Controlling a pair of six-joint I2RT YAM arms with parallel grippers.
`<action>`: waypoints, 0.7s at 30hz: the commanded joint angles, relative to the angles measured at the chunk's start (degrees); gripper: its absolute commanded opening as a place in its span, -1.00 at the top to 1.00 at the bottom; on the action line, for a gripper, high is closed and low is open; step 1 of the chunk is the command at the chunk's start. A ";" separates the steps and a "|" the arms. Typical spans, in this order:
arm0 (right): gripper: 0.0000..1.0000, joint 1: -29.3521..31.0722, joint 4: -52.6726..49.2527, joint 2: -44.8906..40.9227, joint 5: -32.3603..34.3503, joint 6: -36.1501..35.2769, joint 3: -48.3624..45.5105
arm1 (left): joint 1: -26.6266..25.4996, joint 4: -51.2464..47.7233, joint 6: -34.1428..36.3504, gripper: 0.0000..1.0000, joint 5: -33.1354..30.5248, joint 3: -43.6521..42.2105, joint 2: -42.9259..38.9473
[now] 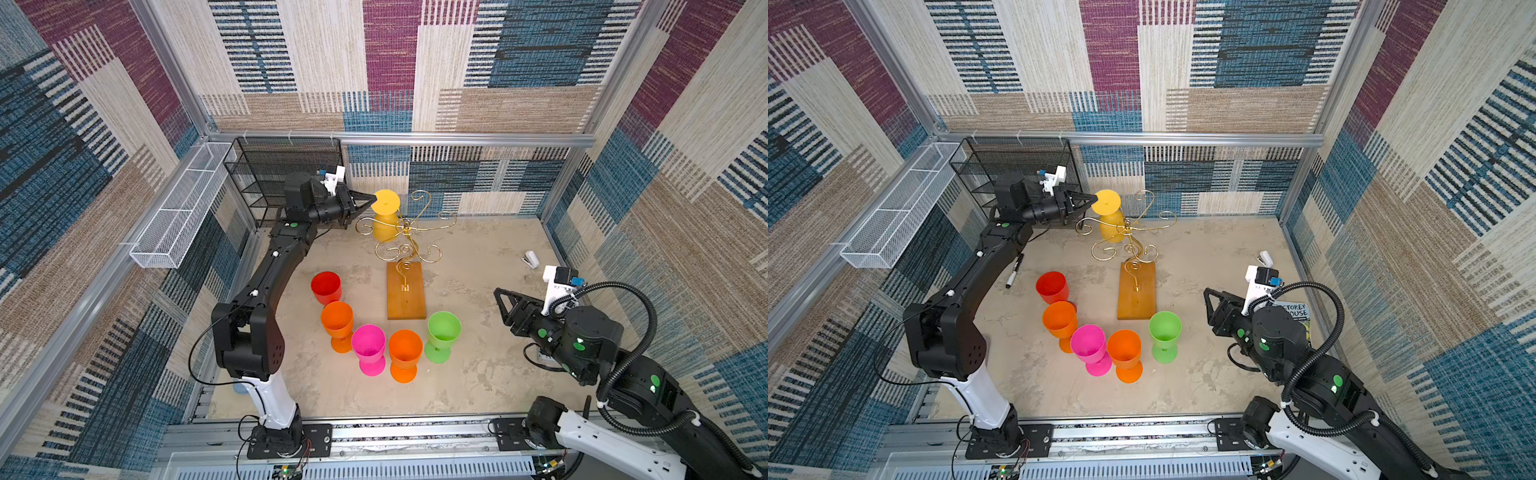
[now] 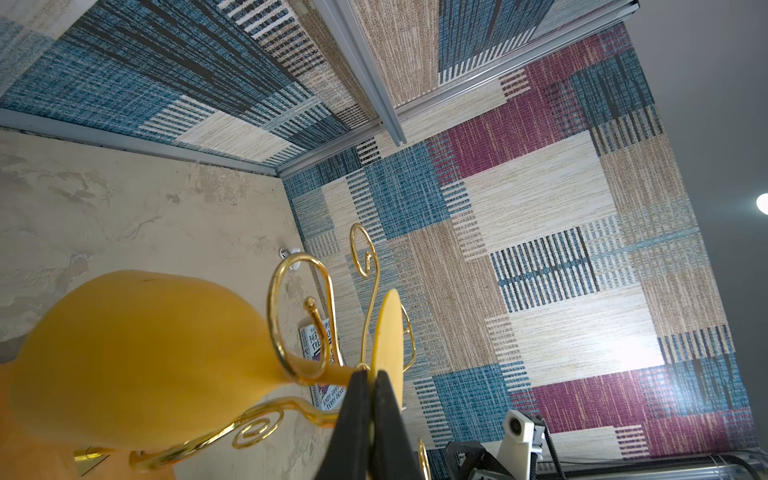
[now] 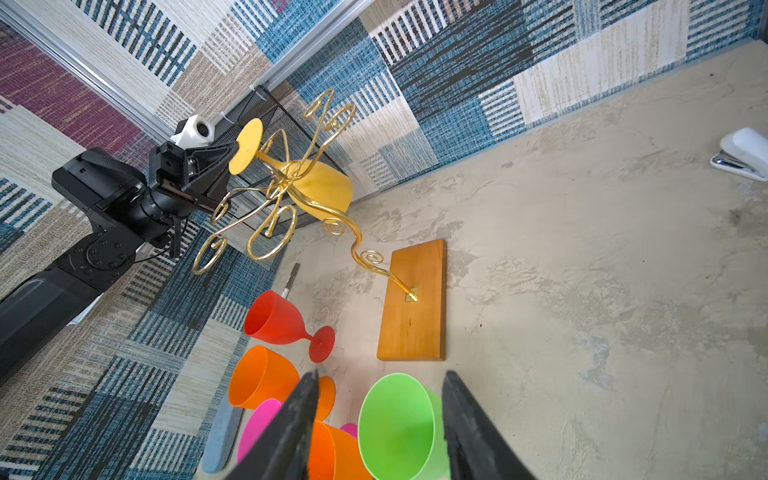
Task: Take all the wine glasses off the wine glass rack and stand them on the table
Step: 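Close the left gripper on the yellow glass's foot on the rack, then slide the yellow glass off the rack hook with the left gripper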
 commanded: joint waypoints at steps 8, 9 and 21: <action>0.00 -0.03 2.32 0.51 -0.32 -0.30 0.07 | 5.44 2.25 0.92 1.00 2.18 -5.93 -6.44; 0.00 0.03 2.52 0.79 -0.36 -0.45 0.13 | 6.19 2.42 0.69 1.00 2.22 -6.48 -7.12; 0.00 -0.04 12.85 4.43 -1.12 -5.07 -0.89 | 12.67 -2.92 3.32 1.00 -1.68 -5.51 -22.40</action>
